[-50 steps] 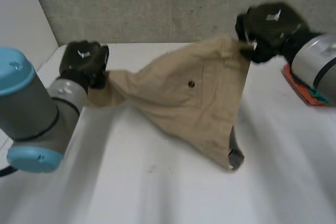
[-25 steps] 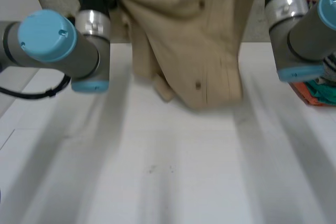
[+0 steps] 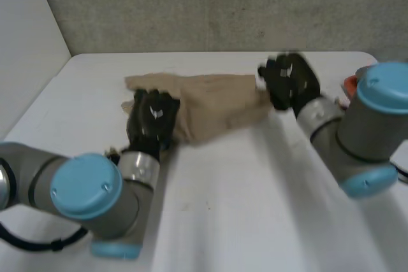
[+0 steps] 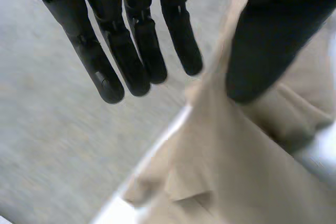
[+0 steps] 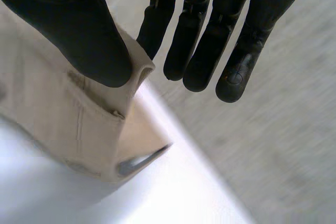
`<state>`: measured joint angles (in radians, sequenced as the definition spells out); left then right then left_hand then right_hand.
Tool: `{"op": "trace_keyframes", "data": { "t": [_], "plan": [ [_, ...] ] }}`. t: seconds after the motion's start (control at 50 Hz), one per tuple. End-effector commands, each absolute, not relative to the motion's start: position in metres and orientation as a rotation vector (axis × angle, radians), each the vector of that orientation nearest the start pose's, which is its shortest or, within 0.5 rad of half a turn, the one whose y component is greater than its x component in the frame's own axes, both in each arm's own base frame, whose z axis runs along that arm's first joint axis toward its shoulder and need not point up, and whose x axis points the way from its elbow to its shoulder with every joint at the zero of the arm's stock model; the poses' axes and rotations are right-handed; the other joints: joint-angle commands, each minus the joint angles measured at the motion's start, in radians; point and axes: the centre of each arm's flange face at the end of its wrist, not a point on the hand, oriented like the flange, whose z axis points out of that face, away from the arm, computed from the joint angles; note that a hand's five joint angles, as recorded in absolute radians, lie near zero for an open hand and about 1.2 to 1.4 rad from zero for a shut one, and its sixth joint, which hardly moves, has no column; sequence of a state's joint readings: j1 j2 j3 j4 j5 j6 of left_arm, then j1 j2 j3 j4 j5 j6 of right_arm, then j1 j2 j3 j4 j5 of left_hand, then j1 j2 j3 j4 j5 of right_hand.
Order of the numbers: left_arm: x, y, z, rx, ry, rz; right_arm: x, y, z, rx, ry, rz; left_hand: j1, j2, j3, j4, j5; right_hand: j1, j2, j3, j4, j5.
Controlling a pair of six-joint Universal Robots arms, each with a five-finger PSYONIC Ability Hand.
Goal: Fold the laundry.
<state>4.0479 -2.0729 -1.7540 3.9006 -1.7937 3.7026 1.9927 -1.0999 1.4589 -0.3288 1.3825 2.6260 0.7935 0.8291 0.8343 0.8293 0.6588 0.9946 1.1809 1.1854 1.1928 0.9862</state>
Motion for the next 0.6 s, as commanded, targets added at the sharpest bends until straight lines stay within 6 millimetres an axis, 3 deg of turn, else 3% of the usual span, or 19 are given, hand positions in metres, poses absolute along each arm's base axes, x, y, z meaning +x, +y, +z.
{"op": "trace_keyframes", "data": {
  "t": [0.02, 0.12, 0.2, 0.3, 0.34, 0.4, 0.6],
  "plan": [
    [-0.303, -0.194, 0.158, 1.073, 2.005, -2.003, 0.288, -0.277, 0.167, -1.241, 1.994, -1.922, -0.344, -0.38, -0.385, -0.38, -0.384, 0.402, 0.215, 0.211, 0.203, 0.236],
    [-0.292, -0.197, 0.195, 0.965, 2.037, -2.071, 0.283, -0.265, 0.165, -1.258, 1.991, -1.877, -0.448, -0.483, -0.489, -0.484, -0.488, 0.402, 0.215, 0.211, 0.203, 0.236],
    [-0.277, -0.225, 0.23, 0.779, 2.001, -2.199, 0.271, -0.264, 0.172, -1.237, 2.002, -1.896, -0.454, -0.489, -0.495, -0.489, -0.494, 0.402, 0.215, 0.211, 0.203, 0.236],
    [-0.276, -0.256, 0.252, 0.82, 1.971, -2.322, 0.267, -0.257, 0.169, -1.245, 1.978, -1.878, -0.43, -0.466, -0.471, -0.466, -0.47, 0.402, 0.215, 0.211, 0.203, 0.236],
    [-0.276, -0.266, 0.248, 0.867, 1.994, -2.322, 0.266, -0.257, 0.169, -1.243, 1.959, -1.897, -0.41, -0.445, -0.451, -0.446, -0.45, 0.402, 0.215, 0.211, 0.203, 0.236],
    [-0.278, -0.297, 0.225, 0.939, 2.115, -2.254, 0.265, -0.259, 0.169, -1.237, 1.956, -1.91, -0.383, -0.419, -0.424, -0.419, -0.423, 0.402, 0.215, 0.211, 0.203, 0.236],
    [-0.281, -0.361, 0.171, 0.982, 2.359, -2.067, 0.263, -0.261, 0.168, -1.232, 1.967, -1.908, -0.345, -0.381, -0.386, -0.381, -0.385, 0.402, 0.215, 0.211, 0.203, 0.236]
  ]
}}
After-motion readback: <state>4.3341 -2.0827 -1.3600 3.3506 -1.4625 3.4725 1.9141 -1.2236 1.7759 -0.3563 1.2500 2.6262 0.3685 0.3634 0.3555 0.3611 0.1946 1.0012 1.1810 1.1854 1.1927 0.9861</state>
